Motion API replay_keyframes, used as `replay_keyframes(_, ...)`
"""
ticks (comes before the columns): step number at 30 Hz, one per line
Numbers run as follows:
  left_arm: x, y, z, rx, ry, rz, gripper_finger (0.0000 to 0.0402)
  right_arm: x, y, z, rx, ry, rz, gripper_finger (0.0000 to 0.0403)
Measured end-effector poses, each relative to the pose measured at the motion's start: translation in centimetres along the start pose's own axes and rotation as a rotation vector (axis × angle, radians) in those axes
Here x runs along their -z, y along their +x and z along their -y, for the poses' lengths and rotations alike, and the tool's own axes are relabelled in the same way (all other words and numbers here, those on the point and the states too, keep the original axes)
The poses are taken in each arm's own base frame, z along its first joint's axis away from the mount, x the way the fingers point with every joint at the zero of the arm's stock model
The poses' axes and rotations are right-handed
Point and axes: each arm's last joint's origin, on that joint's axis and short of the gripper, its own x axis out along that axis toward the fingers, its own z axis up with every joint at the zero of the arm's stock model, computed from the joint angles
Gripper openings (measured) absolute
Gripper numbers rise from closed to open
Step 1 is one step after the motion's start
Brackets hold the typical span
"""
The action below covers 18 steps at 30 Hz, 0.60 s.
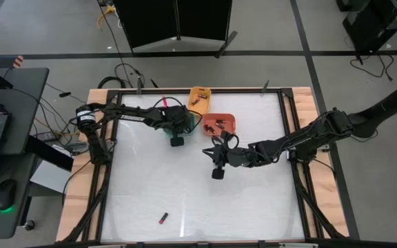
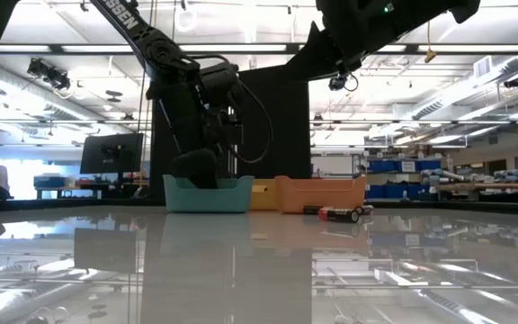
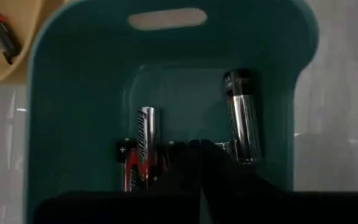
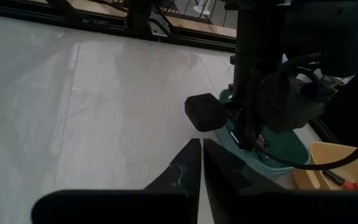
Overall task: Sort batteries
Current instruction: Put the brown battery into the orange bin
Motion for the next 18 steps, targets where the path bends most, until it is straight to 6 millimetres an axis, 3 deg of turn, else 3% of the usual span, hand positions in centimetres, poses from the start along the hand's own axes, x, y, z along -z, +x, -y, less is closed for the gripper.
replay_keyframes(7, -0.3, -1.1, -0.3, -0.038, -0.006, 0.03, 0.0064, 0.0, 0.0, 0.0, 0.0, -0.002, -0.002, 0.0008)
replay_keyframes(12, -0.5, -3.4, -0.8, -0.057, -0.012, 0.073, 0.0105, 0.0, 0.0, 0.0, 0.0, -0.002, -0.003, 0.0024)
replay_keyframes(18, 0.0, -6.4, -0.5, -0.064, -0.04, 0.235, 0.0099, 0.2, 0.0, 0.0, 0.0, -0.009, -0.017, 0.0017)
